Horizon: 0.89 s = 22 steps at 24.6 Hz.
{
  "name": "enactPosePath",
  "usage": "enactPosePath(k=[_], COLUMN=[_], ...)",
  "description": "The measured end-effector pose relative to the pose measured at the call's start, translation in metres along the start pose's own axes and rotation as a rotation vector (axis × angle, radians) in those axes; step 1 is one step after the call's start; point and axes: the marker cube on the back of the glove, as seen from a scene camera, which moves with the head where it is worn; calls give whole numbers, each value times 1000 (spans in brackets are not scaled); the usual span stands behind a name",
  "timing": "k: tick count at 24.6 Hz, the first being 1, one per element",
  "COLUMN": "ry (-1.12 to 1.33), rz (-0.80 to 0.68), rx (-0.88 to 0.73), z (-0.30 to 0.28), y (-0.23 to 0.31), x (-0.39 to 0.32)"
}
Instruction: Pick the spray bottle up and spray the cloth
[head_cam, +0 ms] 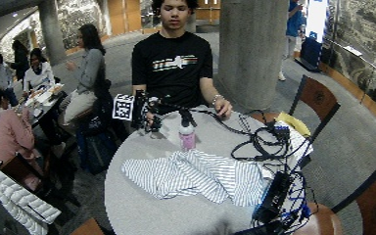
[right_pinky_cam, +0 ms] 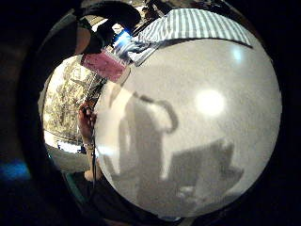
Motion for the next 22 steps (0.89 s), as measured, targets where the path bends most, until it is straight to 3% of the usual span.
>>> enactPosePath(k=[13,22], ry=[38,1], rz=[54,-5], rx=[-31,104], z=[36,41], y=[-43,-41], x=[23,25])
